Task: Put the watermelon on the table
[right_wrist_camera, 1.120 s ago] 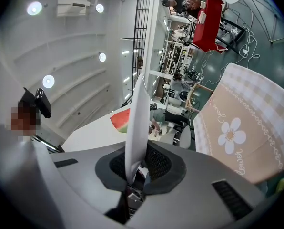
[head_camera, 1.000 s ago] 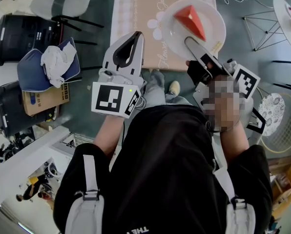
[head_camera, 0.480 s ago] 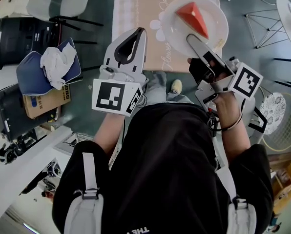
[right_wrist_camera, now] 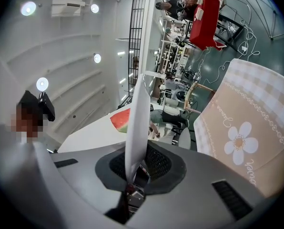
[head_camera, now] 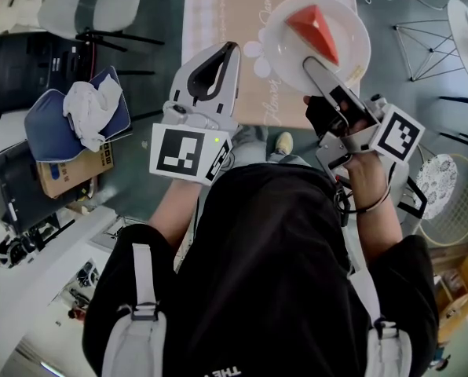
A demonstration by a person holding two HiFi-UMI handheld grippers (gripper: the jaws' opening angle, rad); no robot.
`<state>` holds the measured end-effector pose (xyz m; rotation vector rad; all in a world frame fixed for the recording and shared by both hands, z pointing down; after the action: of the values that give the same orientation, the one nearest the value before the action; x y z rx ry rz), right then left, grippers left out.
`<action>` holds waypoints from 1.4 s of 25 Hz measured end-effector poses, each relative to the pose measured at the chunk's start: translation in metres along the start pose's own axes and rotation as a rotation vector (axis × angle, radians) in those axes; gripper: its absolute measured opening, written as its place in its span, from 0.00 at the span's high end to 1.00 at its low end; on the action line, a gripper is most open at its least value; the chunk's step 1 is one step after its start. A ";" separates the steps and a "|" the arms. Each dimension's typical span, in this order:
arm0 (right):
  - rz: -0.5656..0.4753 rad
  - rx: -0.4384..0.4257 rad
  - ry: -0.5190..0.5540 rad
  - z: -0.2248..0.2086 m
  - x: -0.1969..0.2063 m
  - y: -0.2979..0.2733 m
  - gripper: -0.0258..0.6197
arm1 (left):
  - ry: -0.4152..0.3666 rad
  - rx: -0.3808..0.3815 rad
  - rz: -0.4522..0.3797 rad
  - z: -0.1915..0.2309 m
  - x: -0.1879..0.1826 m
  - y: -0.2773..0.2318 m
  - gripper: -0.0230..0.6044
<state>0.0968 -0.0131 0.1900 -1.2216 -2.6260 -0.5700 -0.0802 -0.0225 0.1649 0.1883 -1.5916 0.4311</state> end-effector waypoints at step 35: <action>-0.130 0.105 0.065 -0.033 -0.038 -0.078 0.91 | 0.060 0.171 -0.011 0.076 0.001 -0.096 0.95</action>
<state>0.0620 -0.0995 0.1871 -0.9921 -2.6578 -0.4779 -0.1139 -0.1388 0.1796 0.3115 -1.4942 0.5602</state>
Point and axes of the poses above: the fingertips, and each gripper's own axes: y backward along the fingers, z to its left, x out of its underside, the point moved 5 cm from there along y, backward along the fingers, and after that the axes turned 13 degrees about -x, right-handed, at the moved point
